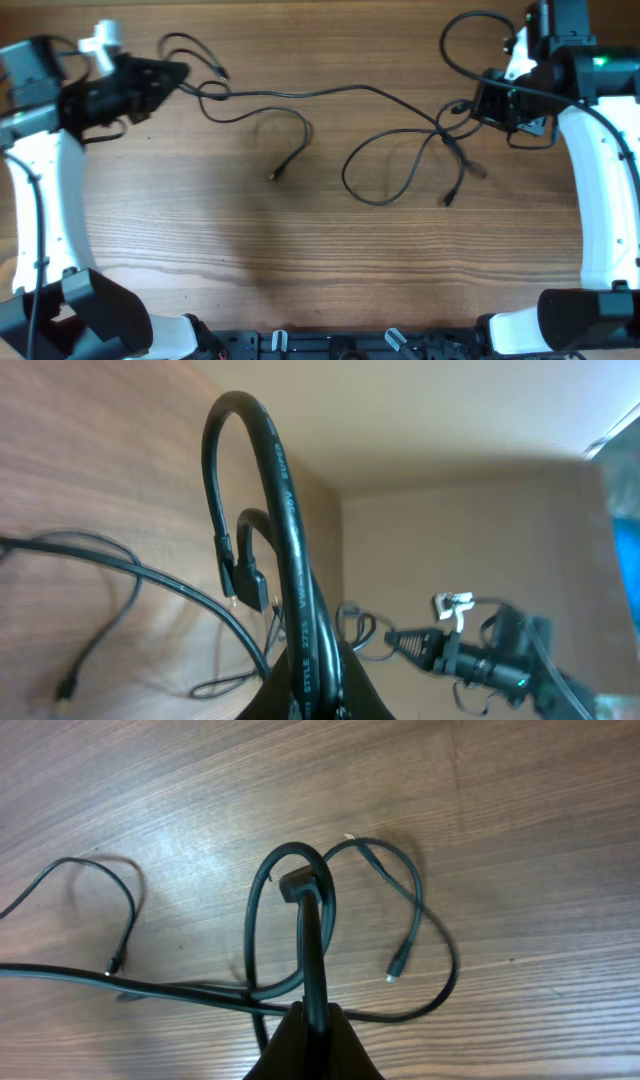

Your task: Untangle cables

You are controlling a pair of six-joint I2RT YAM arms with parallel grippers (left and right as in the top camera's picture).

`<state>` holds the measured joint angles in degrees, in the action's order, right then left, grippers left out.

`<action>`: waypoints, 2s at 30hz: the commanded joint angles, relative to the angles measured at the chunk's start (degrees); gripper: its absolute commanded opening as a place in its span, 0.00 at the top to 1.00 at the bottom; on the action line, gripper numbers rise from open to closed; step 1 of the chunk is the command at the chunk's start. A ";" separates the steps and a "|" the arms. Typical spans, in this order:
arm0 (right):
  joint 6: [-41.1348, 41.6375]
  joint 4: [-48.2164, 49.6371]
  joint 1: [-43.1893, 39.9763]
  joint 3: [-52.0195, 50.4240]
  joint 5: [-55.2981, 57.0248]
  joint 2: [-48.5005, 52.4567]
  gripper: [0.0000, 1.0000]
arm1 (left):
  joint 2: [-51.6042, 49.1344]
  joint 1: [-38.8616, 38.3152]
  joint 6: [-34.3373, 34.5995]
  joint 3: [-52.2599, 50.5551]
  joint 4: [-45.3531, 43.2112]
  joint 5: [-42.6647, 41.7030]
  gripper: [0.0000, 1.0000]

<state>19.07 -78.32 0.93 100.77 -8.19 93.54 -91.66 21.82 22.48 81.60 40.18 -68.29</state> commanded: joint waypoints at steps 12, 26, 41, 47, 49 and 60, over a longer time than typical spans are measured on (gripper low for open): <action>-6.91 10.45 -5.51 -14.27 -6.49 8.81 0.96 | 1.97 15.67 0.55 0.50 -1.49 -6.19 0.96; 2.82 19.56 -24.04 -16.28 -6.45 10.45 0.96 | 1.97 31.04 0.74 0.50 -1.42 -2.10 0.96; 5.35 14.21 -36.50 29.99 -14.75 10.08 0.96 | 1.97 30.12 0.28 0.50 1.22 0.90 0.96; 8.11 21.49 -37.03 43.15 -10.64 9.53 0.96 | 1.97 20.48 -0.72 0.50 2.71 0.94 0.96; 7.93 20.15 -37.38 45.70 -5.55 9.53 0.96 | 1.97 15.08 -2.73 0.50 3.37 1.75 0.96; 6.56 -0.11 -41.13 42.86 1.77 16.96 0.95 | 1.97 -10.54 -2.71 0.50 4.22 13.44 0.96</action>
<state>25.85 -75.20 -40.64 147.11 -7.94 105.06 -91.26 14.63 21.08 81.60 44.40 -58.39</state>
